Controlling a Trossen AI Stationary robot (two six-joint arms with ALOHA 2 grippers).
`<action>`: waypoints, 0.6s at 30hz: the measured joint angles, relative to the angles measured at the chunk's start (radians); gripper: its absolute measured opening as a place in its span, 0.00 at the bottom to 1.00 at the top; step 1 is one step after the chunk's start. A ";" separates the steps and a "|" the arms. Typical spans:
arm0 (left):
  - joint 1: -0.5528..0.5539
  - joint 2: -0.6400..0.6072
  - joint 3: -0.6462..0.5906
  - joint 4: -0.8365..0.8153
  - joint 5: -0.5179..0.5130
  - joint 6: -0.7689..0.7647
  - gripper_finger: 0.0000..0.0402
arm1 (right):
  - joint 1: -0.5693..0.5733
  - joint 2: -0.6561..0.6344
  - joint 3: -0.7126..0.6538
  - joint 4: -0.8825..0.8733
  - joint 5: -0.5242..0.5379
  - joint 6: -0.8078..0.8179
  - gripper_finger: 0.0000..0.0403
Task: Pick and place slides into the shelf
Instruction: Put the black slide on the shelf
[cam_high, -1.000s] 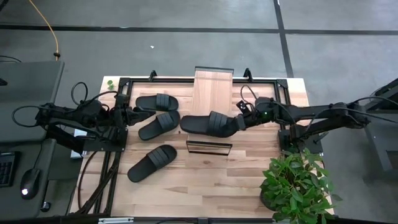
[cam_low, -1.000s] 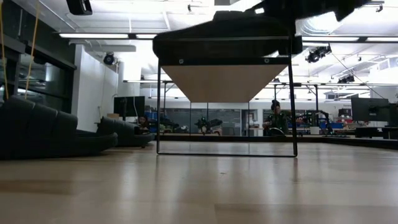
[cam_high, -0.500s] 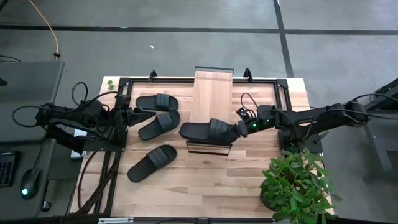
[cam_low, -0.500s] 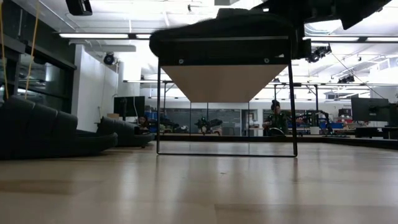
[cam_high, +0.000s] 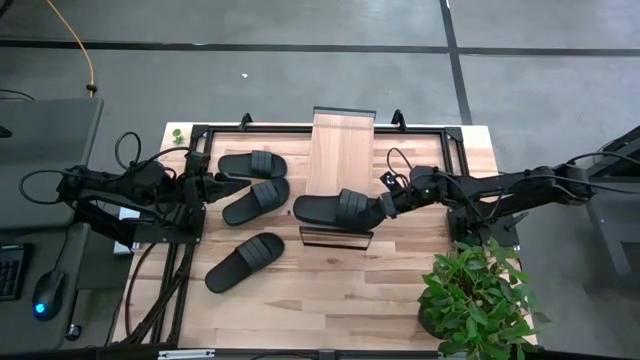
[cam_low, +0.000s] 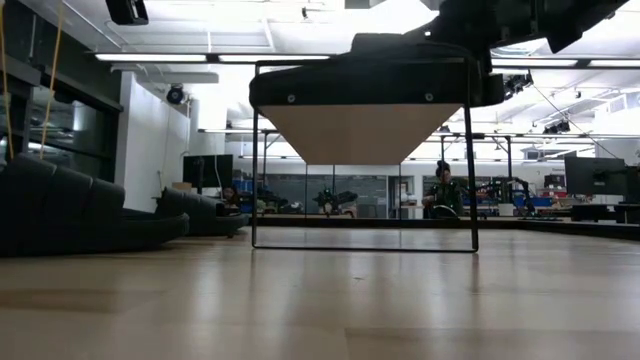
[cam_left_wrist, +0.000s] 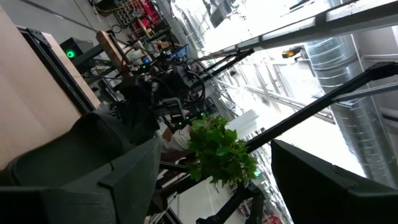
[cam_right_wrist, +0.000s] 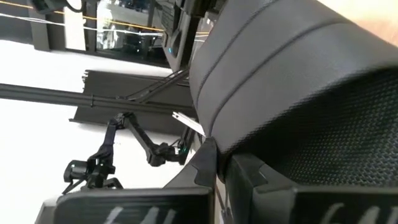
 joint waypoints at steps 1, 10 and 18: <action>0.000 0.000 0.000 0.000 0.000 0.000 0.71 | 0.000 0.000 0.000 -0.010 -0.001 0.000 0.01; 0.000 0.000 0.000 0.000 0.000 -0.006 0.71 | -0.001 -0.001 0.002 -0.028 -0.040 -0.003 0.00; 0.000 0.000 0.000 0.001 -0.001 -0.007 0.71 | -0.018 0.002 -0.002 -0.087 -0.080 -0.041 0.00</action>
